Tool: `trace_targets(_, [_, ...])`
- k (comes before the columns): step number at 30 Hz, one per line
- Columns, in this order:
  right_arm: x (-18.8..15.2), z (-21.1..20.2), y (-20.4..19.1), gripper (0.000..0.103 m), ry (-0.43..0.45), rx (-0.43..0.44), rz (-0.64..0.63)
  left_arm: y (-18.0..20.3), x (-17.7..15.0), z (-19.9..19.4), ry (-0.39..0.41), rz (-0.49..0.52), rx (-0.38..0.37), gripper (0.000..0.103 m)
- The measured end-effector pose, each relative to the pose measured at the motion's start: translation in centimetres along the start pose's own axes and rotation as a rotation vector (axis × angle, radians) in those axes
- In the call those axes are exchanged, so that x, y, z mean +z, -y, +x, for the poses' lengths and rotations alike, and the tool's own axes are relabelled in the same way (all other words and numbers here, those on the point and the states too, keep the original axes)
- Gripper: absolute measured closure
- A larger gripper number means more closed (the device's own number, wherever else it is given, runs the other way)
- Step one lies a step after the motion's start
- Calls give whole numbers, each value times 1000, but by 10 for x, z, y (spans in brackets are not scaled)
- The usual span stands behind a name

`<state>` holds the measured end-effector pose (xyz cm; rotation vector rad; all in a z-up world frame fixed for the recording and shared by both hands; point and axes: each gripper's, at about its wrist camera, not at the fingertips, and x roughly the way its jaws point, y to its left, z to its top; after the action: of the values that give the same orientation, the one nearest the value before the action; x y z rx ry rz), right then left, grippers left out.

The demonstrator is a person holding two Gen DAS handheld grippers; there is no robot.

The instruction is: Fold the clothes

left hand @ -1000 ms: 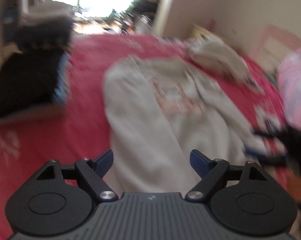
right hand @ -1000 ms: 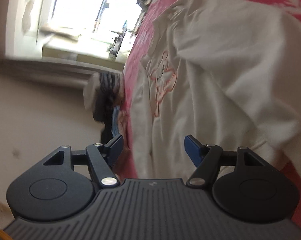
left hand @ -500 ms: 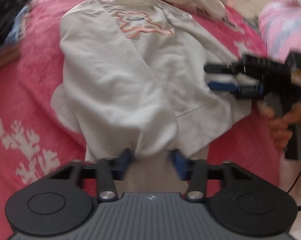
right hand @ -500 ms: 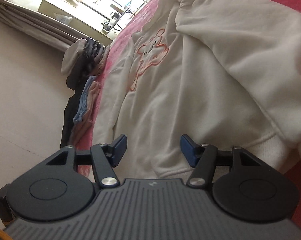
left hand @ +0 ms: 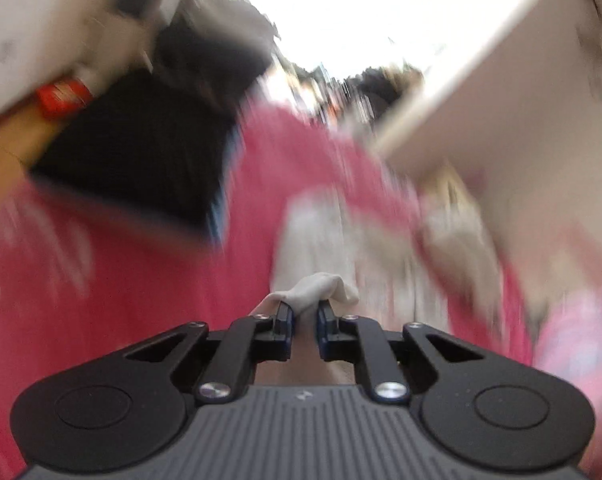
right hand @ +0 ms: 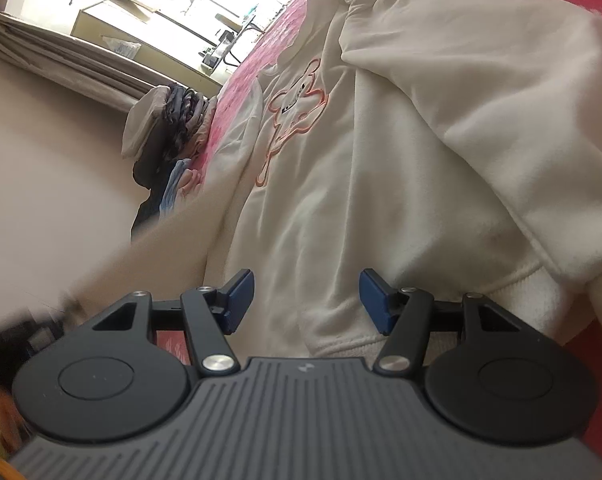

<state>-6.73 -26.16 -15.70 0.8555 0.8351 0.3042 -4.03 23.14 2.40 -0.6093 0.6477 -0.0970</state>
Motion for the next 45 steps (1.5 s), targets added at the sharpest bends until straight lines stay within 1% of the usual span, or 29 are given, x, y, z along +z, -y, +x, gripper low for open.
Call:
trace_targets(2, [-1,-1,0,46,1,-3,-2,6,51,-7,165,22,49,91])
trace_targets(3, [-2,-2,-1,46,1,-5,-3,8,75,-6,231,32,78,91])
trace_targets(6, [-3,0,-1,46,0,-12,-4,7,141,3,362,13,149,91])
trace_targets(7, [-2,1,0,46,0,-13,-4,0,153,9,380,-5,175,91])
trace_targets(18, [-1,4,3,46,-6,-17,-10,-138,158,100,266,-326,475,90])
trace_targets(20, [1,5,4,45,-4,-17,0,-165,157,111,242,-388,516,87])
trace_targets(21, [1,6,4,45,-4,-17,3,-180,152,109,228,-425,518,83])
trace_targets(23, [1,7,4,45,-6,-16,3,-208,144,102,210,-501,532,71])
trace_targets(25, [2,7,5,44,-7,-14,3,-229,142,85,237,-562,570,67])
trace_targets(27, [3,7,5,44,-8,-12,3,-244,142,69,267,-604,588,66])
trace_targets(29, [3,6,6,44,-9,-12,5,-248,140,53,301,-620,604,66])
trace_targets(30, [4,6,5,44,-10,-13,6,-245,138,45,312,-603,593,65])
trace_targets(31, [4,5,4,44,-11,-15,6,-235,138,42,301,-559,568,65])
trace_targets(33, [4,1,-2,44,-18,-31,-4,-209,142,42,252,-443,511,65])
trace_targets(34, [4,-3,-7,43,-22,-40,-23,-191,138,44,219,-383,468,63])
trace_targets(37, [3,-24,-27,43,-19,-41,-106,-125,107,52,91,-198,296,61])
trace_targets(39, [2,-49,-38,43,5,-54,-165,-76,77,58,-1,-67,176,59])
trace_targets(40, [2,-63,-43,43,26,-79,-195,-52,58,63,-46,3,125,57])
trace_targets(42, [2,-92,-47,43,78,-173,-255,-7,18,74,-131,140,23,55])
trace_targets(43, [3,-105,-48,43,94,-238,-287,12,-2,79,-169,201,-24,55])
trace_targets(45, [3,-122,-46,43,96,-380,-363,51,-47,88,-235,318,-103,55])
